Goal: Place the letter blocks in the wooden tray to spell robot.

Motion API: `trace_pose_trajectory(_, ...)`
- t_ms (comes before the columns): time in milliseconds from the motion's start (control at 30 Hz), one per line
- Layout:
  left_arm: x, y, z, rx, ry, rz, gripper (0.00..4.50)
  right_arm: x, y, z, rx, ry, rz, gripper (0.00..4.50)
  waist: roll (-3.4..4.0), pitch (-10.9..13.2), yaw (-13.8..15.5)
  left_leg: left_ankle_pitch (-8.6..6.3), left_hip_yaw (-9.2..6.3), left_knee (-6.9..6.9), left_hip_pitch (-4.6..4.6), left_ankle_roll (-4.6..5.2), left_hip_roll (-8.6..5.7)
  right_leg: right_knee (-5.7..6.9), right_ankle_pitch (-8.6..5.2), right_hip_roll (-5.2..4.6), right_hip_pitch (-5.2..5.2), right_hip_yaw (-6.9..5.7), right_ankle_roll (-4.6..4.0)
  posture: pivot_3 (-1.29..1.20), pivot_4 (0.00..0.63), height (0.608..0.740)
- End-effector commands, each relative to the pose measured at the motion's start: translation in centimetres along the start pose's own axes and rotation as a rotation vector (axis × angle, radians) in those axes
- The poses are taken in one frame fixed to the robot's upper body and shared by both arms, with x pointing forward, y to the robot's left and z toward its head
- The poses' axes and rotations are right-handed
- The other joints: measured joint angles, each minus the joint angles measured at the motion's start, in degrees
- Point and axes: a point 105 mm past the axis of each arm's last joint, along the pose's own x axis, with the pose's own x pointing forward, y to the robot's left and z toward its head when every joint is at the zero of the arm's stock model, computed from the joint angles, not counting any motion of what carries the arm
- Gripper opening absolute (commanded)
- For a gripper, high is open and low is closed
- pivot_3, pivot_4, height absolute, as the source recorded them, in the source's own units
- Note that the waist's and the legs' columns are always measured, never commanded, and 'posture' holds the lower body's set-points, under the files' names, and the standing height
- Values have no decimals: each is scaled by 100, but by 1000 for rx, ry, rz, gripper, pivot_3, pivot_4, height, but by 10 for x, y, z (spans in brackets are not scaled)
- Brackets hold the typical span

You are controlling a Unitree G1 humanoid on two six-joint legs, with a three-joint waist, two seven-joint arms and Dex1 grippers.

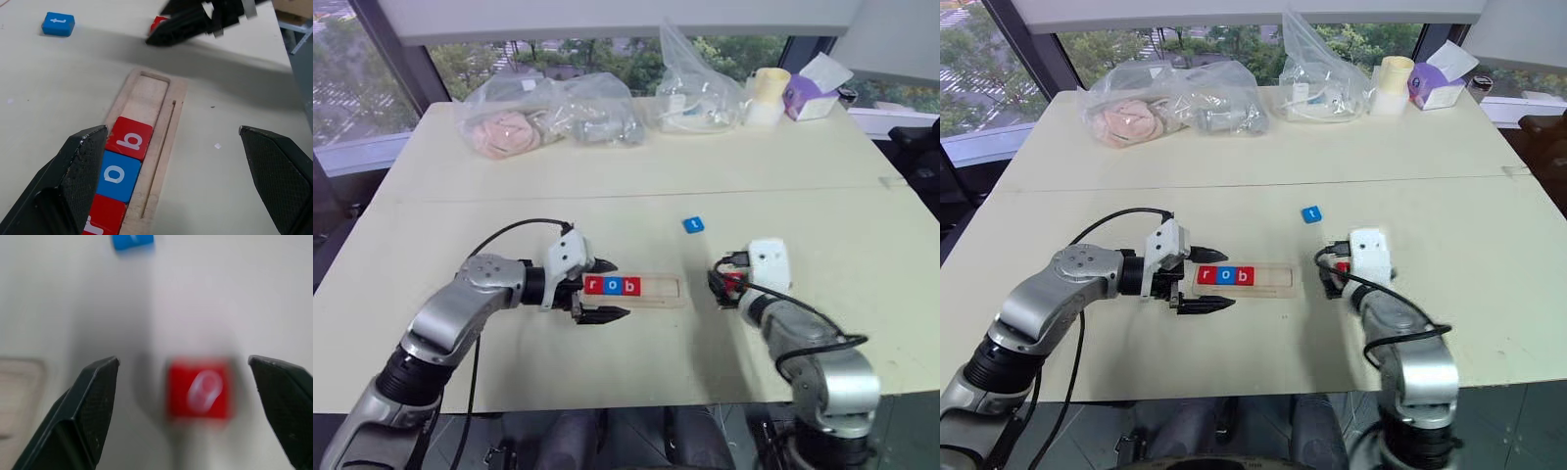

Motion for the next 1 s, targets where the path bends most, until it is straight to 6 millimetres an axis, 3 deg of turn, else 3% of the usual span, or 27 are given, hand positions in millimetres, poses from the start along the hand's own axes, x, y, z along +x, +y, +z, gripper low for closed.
trace_pose_trajectory(33, -8, -10, 10, 64, 9, -60, 4500, -1, 2, 14, -100, -166, 313, 4429, -7, 1, -11, -1, 0, -2, 3, 2, 3, -2, -3, 1, 5, -2, 5, 0, 150, 740)
trace_pose_trajectory(133, -14, -20, 10, 62, 31, -115, 4500, -11, -11, 7, -114, -192, 569, 4429, -8, 2, -12, -7, 2, -8, 5, 11, 13, -1, 2, 12, 6, -2, 25, 0, 150, 740)
trace_pose_trajectory(367, -31, -26, 2, 91, 118, -133, 4500, -7, -32, -26, -284, -20, 864, 4429, -10, 6, -31, -10, 19, 7, 7, 17, 15, -2, -4, 5, 10, 3, 6, 0, 150, 740)
trace_pose_trajectory(800, -52, -26, -18, 66, 157, -56, 4500, 27, -32, -37, -447, -11, 966, 4429, -10, 7, 6, -10, 32, 4, 7, 16, 14, -2, -3, -4, 5, 12, 3, 0, 150, 740)
trace_pose_trajectory(900, -54, -26, -20, 59, 158, -46, 4500, 27, -28, -38, -449, -18, 1005, 3143, -10, 6, 3, -10, 33, 4, 10, 16, 14, -1, -3, -3, 7, 13, 4, 0, 150, 740)
trace_pose_trajectory(1000, -59, -25, -24, 45, 171, -21, 4500, 26, -25, -31, -453, -42, 1009, 1552, -9, 6, -2, -10, 32, 3, 10, 16, 14, -1, -3, -3, 6, 13, 4, 0, 150, 740)
